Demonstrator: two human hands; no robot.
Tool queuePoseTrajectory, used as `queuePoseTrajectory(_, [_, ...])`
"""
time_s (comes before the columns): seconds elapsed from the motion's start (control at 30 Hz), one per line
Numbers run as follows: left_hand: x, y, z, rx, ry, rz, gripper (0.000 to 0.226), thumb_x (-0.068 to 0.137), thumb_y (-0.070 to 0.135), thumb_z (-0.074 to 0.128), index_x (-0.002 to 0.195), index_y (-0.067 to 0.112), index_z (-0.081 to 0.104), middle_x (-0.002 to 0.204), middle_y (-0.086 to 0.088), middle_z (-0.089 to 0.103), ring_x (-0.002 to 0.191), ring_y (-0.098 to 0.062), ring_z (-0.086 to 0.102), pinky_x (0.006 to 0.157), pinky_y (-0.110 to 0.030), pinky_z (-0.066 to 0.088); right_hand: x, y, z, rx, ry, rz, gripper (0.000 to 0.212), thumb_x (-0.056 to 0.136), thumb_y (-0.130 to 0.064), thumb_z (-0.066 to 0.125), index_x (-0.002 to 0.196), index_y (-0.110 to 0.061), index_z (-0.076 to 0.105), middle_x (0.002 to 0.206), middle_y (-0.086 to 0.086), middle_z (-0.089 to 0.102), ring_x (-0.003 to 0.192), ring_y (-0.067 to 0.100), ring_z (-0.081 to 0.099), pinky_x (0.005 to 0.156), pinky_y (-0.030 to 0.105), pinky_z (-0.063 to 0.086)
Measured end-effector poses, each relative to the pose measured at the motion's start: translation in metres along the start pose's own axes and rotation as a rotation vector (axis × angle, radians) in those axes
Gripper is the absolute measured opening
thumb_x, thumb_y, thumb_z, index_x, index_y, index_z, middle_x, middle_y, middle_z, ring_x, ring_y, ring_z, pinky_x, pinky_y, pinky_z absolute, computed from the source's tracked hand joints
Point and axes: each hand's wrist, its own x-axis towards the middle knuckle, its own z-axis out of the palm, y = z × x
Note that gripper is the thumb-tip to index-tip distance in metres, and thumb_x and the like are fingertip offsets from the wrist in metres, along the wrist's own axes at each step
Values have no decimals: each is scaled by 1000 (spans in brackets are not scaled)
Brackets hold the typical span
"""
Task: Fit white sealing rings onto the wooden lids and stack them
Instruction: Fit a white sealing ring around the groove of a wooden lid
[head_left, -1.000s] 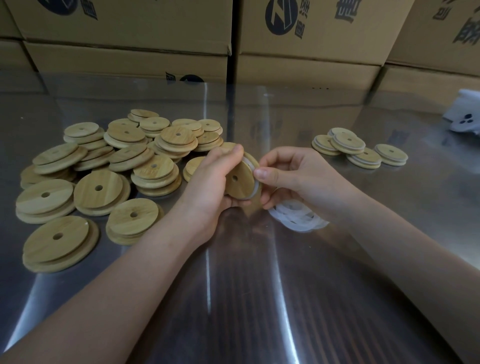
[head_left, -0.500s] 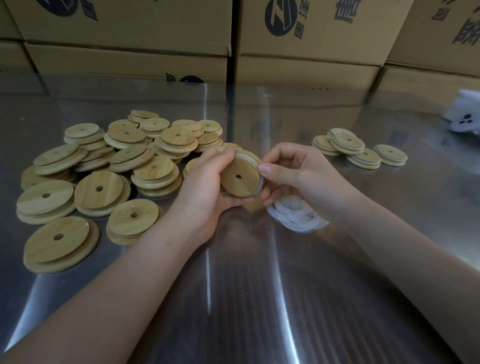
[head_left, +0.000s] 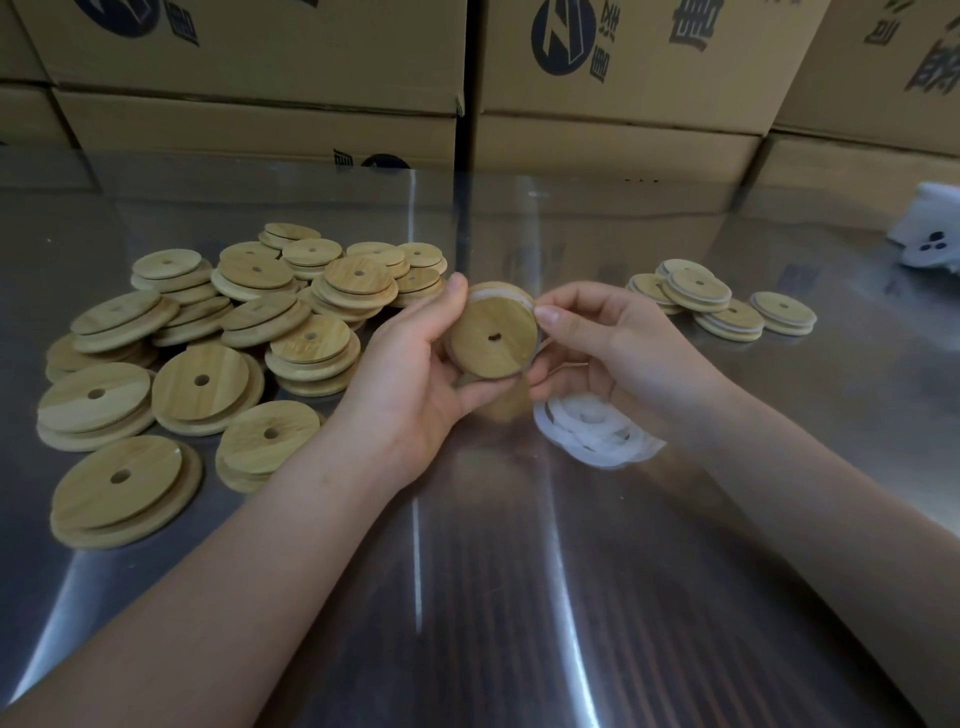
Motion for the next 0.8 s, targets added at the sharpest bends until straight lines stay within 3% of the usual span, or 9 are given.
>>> queuePoseTrajectory(0.23, [-1,-2,0,-92,-61,-29,31,102,28,44,111,7,65,106,-13,74,98,-28,72,77,-42,61,3,3,-1,125,45,29,19,97,-13,54,106,1,62,79,10,67,65,18,65,60,28,57])
queuePoseTrajectory(0.4, [-2,-4,1,-104,-74,-40,33,103,30,42,117,7,61,109,-15,73,101,-31,71,83,-44,59,4,4,1,52,68,34,16,99,-19,52,99,-6,61,74,9,58,58,17,57,54,29,52])
queuePoseTrajectory(0.57, [-2,-4,1,-99,-69,-49,35,103,31,41,118,6,60,109,-16,73,100,-30,71,79,-42,60,2,2,2,46,40,39,13,101,-17,48,92,-12,56,67,4,51,54,17,53,51,29,50])
queuePoseTrajectory(0.8, [-2,-4,2,-73,-92,-39,41,99,38,43,120,7,60,111,-15,72,103,-29,70,82,-39,60,2,-1,2,73,35,62,13,101,-17,48,92,-11,56,65,2,50,54,16,51,50,29,49])
